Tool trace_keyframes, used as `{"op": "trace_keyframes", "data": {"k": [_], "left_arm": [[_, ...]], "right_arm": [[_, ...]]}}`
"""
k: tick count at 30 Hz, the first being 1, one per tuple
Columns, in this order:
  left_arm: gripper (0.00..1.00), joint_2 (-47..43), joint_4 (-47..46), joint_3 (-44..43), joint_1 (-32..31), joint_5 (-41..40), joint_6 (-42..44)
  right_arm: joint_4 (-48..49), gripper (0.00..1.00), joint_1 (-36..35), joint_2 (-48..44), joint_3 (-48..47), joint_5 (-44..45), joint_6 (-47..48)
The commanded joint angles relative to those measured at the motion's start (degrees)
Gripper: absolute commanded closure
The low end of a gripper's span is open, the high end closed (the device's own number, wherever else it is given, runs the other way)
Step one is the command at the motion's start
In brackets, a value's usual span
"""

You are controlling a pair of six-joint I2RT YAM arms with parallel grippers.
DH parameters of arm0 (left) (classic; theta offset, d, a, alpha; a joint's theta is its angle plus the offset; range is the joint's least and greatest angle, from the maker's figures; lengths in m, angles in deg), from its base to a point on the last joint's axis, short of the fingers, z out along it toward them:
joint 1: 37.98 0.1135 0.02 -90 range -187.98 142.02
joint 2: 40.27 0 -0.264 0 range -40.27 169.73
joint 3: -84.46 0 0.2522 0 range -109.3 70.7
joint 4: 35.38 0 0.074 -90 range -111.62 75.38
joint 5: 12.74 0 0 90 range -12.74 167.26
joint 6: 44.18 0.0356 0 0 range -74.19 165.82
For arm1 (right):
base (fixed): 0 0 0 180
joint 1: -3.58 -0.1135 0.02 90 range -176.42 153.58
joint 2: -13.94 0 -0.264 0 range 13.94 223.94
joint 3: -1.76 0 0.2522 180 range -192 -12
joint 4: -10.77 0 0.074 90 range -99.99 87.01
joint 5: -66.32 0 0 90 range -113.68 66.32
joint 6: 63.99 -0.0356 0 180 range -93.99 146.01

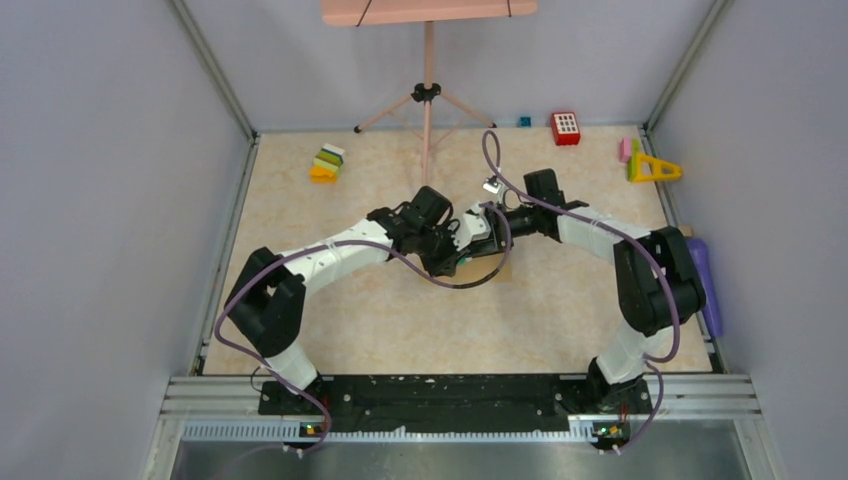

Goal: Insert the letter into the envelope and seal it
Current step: Screw the solid glue.

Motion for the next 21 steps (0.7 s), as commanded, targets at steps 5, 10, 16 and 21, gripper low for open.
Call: {"op": "trace_keyframes", "data": {"k": [5, 10, 16, 21], "left_arm": [[1.0, -1.98, -2.79, 0.61, -0.46, -3.26, 0.99], [1.0, -2.16, -3.14, 0.86, -0.78, -4.1, 1.39], [1.0, -2.0, -3.11, 0.75, -1.18, -4.68, 1.54], [1.0, -1.15, -0.64, -0.91, -1.1, 0.16, 1.43]], "right_arm": [[1.12, 0.6, 0.97, 0.22, -2.38, -2.69, -1.54], [0.85, 0.67, 1.08, 0.56, -2.27, -3.24, -1.69], [0.5, 0.77, 1.11, 0.61, -2.34, -3.43, -1.28], [-2.1, 0.8, 0.98, -0.64, -2.94, -2.83, 5.27]]}}
